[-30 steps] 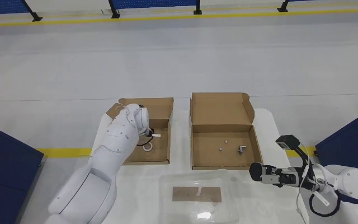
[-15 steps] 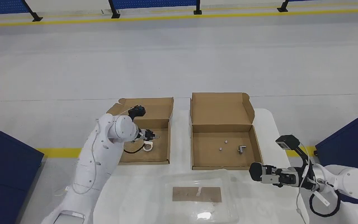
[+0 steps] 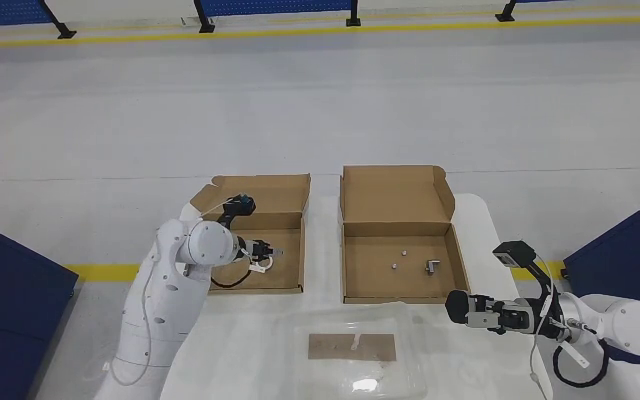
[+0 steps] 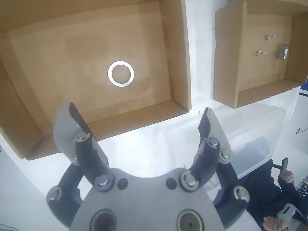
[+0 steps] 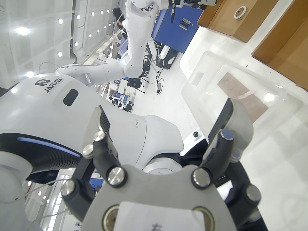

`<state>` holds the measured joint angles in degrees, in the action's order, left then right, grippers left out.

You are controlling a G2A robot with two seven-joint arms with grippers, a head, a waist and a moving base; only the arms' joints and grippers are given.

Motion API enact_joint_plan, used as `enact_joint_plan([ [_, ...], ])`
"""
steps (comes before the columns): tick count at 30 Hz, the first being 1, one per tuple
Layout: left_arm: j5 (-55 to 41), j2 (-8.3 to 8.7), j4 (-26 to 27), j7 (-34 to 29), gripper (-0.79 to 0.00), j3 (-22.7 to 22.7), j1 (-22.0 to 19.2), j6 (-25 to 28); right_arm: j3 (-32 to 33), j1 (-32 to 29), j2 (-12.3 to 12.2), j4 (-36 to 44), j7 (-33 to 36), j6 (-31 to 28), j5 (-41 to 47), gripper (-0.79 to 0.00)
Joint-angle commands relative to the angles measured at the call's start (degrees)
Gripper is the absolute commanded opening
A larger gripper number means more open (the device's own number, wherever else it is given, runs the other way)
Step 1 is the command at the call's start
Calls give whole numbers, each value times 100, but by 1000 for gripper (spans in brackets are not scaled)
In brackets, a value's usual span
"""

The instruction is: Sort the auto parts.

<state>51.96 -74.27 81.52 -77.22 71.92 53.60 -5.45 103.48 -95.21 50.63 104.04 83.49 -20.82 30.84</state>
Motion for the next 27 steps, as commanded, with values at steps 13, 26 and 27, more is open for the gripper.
enact_joint_plan([
  [13, -4251, 166, 1397, 22, 0, 1564, 1800, 1574, 0, 0, 0, 0, 0, 0, 0, 0],
  [26, -6062, 331, 2111, -173, 0, 2027, 2958, 2426, 0, 0, 0, 0, 0, 0, 0, 0],
  [27, -6140, 344, 2142, -217, 0, 2024, 2994, 2456, 0, 0, 0, 0, 0, 0, 0, 0],
])
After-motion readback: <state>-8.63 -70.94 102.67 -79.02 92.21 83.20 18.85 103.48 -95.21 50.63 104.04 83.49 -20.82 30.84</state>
